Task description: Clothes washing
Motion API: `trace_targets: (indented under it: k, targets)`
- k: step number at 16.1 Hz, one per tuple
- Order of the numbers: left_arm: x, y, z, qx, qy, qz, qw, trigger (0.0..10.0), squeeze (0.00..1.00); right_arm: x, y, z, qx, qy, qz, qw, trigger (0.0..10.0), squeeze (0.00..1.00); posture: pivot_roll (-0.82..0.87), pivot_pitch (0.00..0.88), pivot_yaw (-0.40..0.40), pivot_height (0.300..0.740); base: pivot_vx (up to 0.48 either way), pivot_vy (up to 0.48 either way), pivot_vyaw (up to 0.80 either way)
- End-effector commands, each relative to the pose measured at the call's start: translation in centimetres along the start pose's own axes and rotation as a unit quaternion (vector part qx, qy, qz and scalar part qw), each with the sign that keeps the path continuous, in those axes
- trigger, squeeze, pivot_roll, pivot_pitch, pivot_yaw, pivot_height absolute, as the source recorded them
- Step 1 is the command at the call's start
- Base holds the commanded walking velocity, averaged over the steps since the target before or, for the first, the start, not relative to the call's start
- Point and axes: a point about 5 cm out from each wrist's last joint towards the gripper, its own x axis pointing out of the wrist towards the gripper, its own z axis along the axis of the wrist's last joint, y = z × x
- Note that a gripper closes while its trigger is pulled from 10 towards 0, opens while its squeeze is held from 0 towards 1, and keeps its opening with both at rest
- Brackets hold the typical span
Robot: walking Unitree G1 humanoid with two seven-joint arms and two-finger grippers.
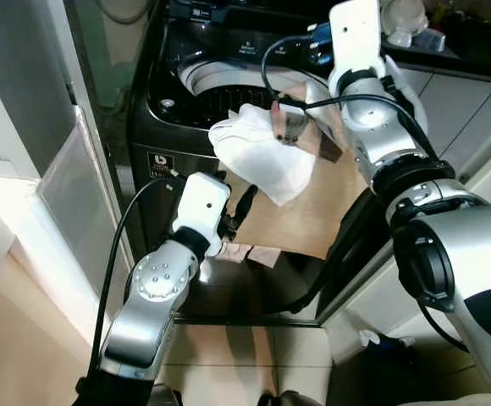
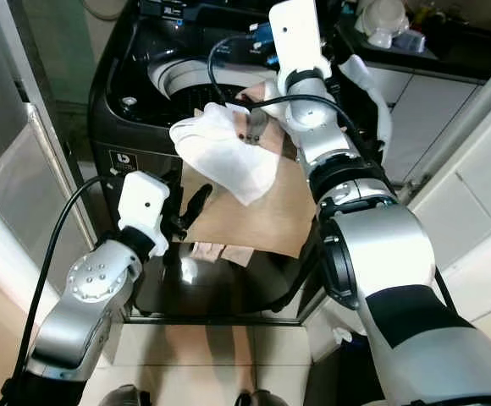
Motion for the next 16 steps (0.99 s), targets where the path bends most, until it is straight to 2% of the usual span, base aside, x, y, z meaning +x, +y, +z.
trace_targets:
  k: [1,3,5,6,8,10,11,13,15,16]
  targets:
    - [0.7,-0.1,0.2,0.009,-0.003,-0.002,1.0,10.0,0.0,-0.1,-1.8,0.7,0.051,-0.049,-0.025,0.997,10.0,0.0,0.06,0.0,-0.105,0.724,0.0,0.0,0.0]
    - [1.1,0.0,0.2,0.008,-0.006,-0.006,1.0,10.0,0.0,-1.7,-1.2,-0.9,0.093,-0.072,0.007,0.993,10.0,0.0,0.04,0.0,-0.08,0.724,0.0,0.0,0.0]
    - [1.1,0.5,0.1,0.008,-0.004,-0.005,1.0,10.0,0.0,-3.8,-0.3,-1.7,0.109,-0.112,0.035,0.987,10.0,0.0,0.01,0.0,-0.061,0.724,0.0,0.0,0.0]
    - [1.1,0.8,-0.1,0.009,-0.002,-0.004,1.0,10.0,0.0,-5.8,0.2,-2.5,0.12,-0.119,0.051,0.984,10.0,0.0,0.0,0.0,-0.059,0.724,0.0,0.0,0.0]
    - [1.5,1.2,-0.5,-0.003,0.001,0.003,1.0,10.0,0.0,-9.7,1.1,-4.9,0.144,-0.074,0.062,0.985,10.0,0.0,-0.04,0.0,-0.059,0.724,0.0,0.0,0.0]
    - [1.9,0.8,-0.6,-0.006,-0.003,-0.003,1.0,10.0,0.0,-11.6,1.8,-6.9,0.147,-0.038,0.07,0.986,10.0,0.0,-0.07,0.0,-0.055,0.724,0.0,0.18,0.0]
    - [2.3,0.4,-0.9,0.001,0.003,-0.015,1.0,10.0,0.0,-12.2,2.4,-7.7,0.149,-0.009,0.083,0.985,10.0,0.0,-0.08,0.0,-0.051,0.724,0.0,0.48,0.0]
    - [2.9,0.2,-1.0,0.028,0.005,-0.01,1.0,10.0,0.0,-12.4,2.7,-8.7,0.151,0.03,0.095,0.983,10.0,0.0,-0.07,0.0,-0.059,0.724,0.0,0.0,0.0]
    - [3.0,0.5,-1.0,0.035,0.005,0.005,0.999,10.0,0.0,-12.3,2.6,-9.2,0.147,0.043,0.095,0.984,10.0,0.0,-0.06,0.0,-0.066,0.724,0.0,0.0,0.0]
    - [2.9,0.5,-0.9,0.026,-0.001,0.001,1.0,10.0,0.0,-12.5,2.7,-9.5,0.147,0.051,0.097,0.983,10.0,0.0,-0.06,0.0,-0.066,0.724,0.0,0.0,0.0]
